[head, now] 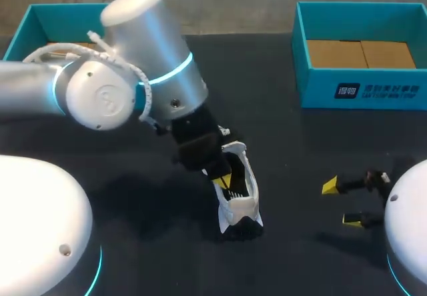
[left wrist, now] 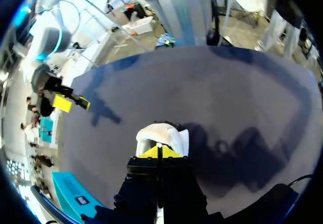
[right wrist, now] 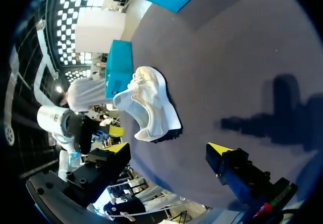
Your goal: Take the shoe out of the shoebox, open the shoe tongue, remove and reinsert the insole, then place the shoe into the shoebox
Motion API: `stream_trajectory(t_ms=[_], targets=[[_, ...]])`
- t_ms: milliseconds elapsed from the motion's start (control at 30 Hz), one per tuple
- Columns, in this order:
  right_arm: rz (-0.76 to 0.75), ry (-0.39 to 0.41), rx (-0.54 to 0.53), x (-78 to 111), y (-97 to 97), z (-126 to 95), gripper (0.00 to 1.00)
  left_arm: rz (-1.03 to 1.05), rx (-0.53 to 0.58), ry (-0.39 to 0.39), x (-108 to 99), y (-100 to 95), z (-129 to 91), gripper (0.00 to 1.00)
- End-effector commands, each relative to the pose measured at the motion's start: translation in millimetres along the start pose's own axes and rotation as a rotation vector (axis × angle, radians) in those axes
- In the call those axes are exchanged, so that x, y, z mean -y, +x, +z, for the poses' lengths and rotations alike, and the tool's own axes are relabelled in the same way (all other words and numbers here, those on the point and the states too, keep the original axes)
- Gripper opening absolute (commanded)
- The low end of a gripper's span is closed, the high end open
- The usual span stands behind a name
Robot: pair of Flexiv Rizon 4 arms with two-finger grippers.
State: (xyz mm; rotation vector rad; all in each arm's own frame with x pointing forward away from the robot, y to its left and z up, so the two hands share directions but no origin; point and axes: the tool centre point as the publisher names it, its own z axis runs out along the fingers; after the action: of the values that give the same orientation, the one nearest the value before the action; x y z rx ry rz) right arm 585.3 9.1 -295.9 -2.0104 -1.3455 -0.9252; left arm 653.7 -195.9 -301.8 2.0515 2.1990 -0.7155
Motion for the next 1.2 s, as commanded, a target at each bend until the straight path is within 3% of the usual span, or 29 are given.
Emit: stream_trajectory(t_ms=[33, 533, 867, 1200], targets=[[0.003, -0.013, 0.022, 17.4, 1.4, -23, 1.0, 0.023, -0.108, -0.027, -9, -17.8, 16, 0.0], [-0.007, 0.0, 0.014, 20.8, -6.0, -39, 1.0, 0.038, -0.2, -0.073, -27, -15.8, 40, 0.0], [-0.007, 0.0, 0.014, 20.8, -6.0, -39, 1.0, 0.079, -0.398, -0.028, -27, 1.1, 60, 0.0], [-0.007, 0.0, 0.014, 20.8, -6.0, -39, 1.0, 0.112, -0.475, 0.016, -26, 16.7, 89, 0.0]])
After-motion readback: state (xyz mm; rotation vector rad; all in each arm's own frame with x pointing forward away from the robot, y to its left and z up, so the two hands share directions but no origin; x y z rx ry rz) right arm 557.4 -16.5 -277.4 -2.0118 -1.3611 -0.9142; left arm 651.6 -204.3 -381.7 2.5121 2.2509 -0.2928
